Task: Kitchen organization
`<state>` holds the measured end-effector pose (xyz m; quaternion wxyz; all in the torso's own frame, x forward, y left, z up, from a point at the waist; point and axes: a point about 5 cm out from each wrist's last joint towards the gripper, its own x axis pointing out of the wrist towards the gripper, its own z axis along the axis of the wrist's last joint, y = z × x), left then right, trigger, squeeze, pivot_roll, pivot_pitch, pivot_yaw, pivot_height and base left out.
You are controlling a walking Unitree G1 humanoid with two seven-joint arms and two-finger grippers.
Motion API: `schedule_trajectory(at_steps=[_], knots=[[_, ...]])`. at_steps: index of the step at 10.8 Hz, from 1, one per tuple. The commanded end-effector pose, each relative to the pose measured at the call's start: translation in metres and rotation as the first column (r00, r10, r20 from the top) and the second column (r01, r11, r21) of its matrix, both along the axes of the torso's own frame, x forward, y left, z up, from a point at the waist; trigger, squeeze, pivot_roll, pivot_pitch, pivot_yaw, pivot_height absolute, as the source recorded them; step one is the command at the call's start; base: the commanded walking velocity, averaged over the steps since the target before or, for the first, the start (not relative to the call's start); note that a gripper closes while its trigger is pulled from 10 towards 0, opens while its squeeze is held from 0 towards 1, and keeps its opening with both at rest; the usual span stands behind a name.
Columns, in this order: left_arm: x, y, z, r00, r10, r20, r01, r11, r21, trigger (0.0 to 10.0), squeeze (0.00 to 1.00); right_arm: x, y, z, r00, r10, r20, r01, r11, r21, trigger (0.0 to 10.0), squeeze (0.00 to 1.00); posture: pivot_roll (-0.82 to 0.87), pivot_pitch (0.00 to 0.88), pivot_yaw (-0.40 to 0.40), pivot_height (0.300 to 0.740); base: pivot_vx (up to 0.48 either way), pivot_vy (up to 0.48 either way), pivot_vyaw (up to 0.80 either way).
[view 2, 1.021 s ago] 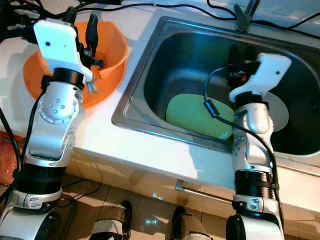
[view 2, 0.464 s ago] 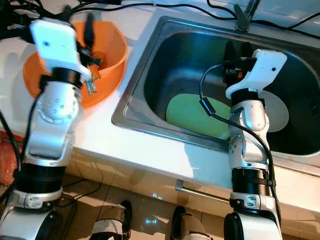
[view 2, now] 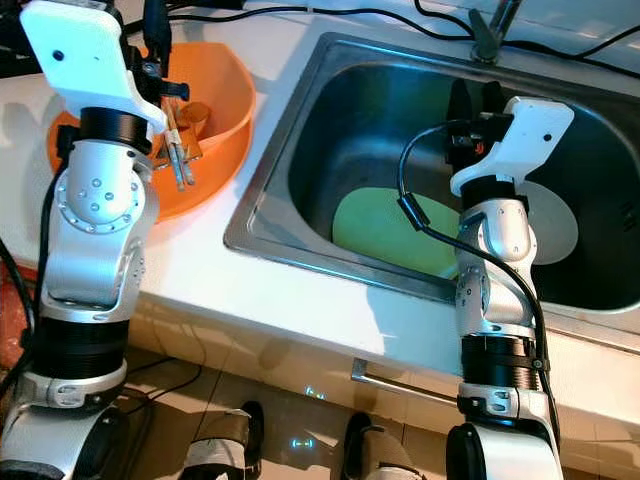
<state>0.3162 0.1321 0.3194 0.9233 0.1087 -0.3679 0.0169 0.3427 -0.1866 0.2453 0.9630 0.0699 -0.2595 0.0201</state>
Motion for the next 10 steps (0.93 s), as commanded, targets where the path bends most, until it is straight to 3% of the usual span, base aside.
schedule_trajectory(at_steps=[1,4,10], knots=[[-0.003,-0.002,0.000,1.000,-0.006,0.010,0.006,1.000,0.009,10.0,0.00,-0.002,-0.001,0.007,0.999,-0.009,0.035,0.008,1.000,0.010,10.0,0.00,0.21,0.222,-0.023,0.740,0.000,0.000,0.00],[-0.004,-0.005,0.002,1.000,-0.016,0.025,0.016,1.000,0.007,10.0,0.00,-0.003,-0.001,0.008,0.999,-0.011,0.044,0.011,1.000,0.015,10.0,0.00,0.21,0.220,-0.020,0.740,0.000,0.000,0.00],[-0.007,-0.005,0.010,0.998,-0.016,0.058,0.015,1.000,0.008,10.0,0.00,-0.003,-0.002,0.007,0.999,-0.012,0.043,0.011,0.999,0.031,10.0,0.00,0.21,0.221,-0.020,0.740,-0.317,0.000,0.00]])
